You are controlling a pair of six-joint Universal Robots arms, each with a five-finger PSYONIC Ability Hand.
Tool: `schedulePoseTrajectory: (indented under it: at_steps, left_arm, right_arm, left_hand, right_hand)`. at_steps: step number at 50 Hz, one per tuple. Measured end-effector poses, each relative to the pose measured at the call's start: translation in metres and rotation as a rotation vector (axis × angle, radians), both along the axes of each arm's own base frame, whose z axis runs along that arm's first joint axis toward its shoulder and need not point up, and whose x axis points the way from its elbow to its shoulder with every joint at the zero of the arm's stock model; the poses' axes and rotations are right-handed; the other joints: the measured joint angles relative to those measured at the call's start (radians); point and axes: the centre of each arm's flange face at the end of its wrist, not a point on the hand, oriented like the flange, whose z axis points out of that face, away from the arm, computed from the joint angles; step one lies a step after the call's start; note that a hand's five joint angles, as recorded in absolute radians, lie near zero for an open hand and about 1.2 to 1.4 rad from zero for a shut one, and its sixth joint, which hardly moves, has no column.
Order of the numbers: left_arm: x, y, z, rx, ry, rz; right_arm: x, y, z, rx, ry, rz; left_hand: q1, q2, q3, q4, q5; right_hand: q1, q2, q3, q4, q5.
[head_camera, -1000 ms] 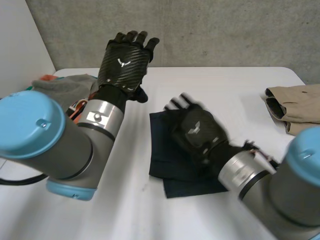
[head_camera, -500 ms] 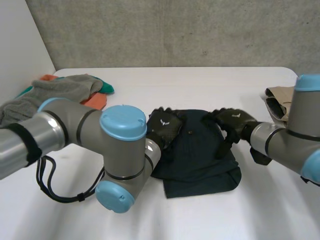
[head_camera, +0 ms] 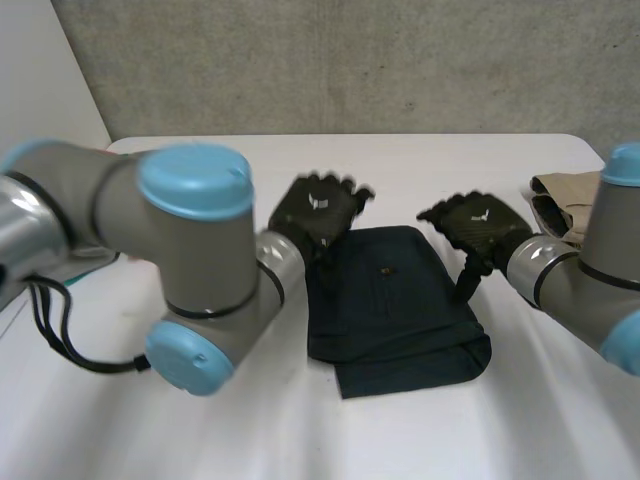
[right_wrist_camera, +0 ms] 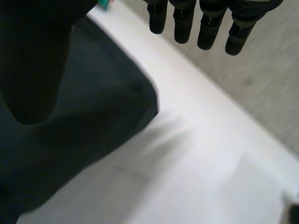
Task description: Fold the laundry.
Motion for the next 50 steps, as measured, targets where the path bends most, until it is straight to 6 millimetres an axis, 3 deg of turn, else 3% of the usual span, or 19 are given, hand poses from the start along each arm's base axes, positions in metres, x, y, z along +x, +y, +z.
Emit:
schedulePoseTrajectory:
  at_steps: [4, 7, 13, 21, 27, 37, 50]
  left_arm:
    - [0.005, 0.002, 0.035, -0.047, 0.091, -0.066]
    - [0.008, 0.004, 0.053, -0.059, 0.142, -0.14]
    - [0.017, 0.011, 0.067, -0.012, 0.189, -0.32]
    - [0.022, 0.012, 0.066, 0.056, 0.203, -0.381]
    - [0.021, 0.013, 0.063, 0.067, 0.203, -0.378]
    - [0.019, 0.014, 0.06, 0.074, 0.198, -0.378]
    - [0.021, 0.012, 0.058, 0.079, 0.197, -0.373]
  right_arm:
    - [-0.003, 0.021, 0.016, -0.104, -0.049, 0.001]
    - [-0.006, 0.041, 0.016, -0.148, -0.075, 0.005]
    - [-0.009, 0.086, -0.017, -0.119, -0.082, 0.043]
    - [-0.01, 0.122, -0.055, -0.073, -0.06, 0.1]
    - [-0.004, 0.124, -0.072, -0.088, -0.052, 0.129]
    - [0.011, 0.102, -0.09, -0.178, -0.024, 0.125]
    - [0.025, 0.069, -0.086, -0.268, -0.04, 0.065]
  left_hand:
    - [0.0, 0.0, 0.0, 0.0, 0.0]
    - [0.001, 0.0, 0.0, 0.0, 0.0]
    - [0.003, 0.0, 0.0, 0.0, 0.0]
    - [0.003, 0.0, 0.0, 0.0, 0.0]
    - [0.003, 0.0, 0.0, 0.0, 0.0]
    - [0.003, 0.0, 0.0, 0.0, 0.0]
    - [0.003, 0.0, 0.0, 0.0, 0.0]
  right_hand:
    - [0.0, 0.0, 0.0, 0.0, 0.0]
    - [0.0, 0.0, -0.003, 0.0, 0.0]
    - [0.0, 0.0, -0.004, 0.0, 0.0]
    - [0.0, 0.0, -0.004, 0.0, 0.0]
    - [0.0, 0.0, -0.004, 0.0, 0.0]
    - [0.0, 0.0, -0.004, 0.0, 0.0]
    - [0.061, 0.066, 0.049, 0.049, 0.055]
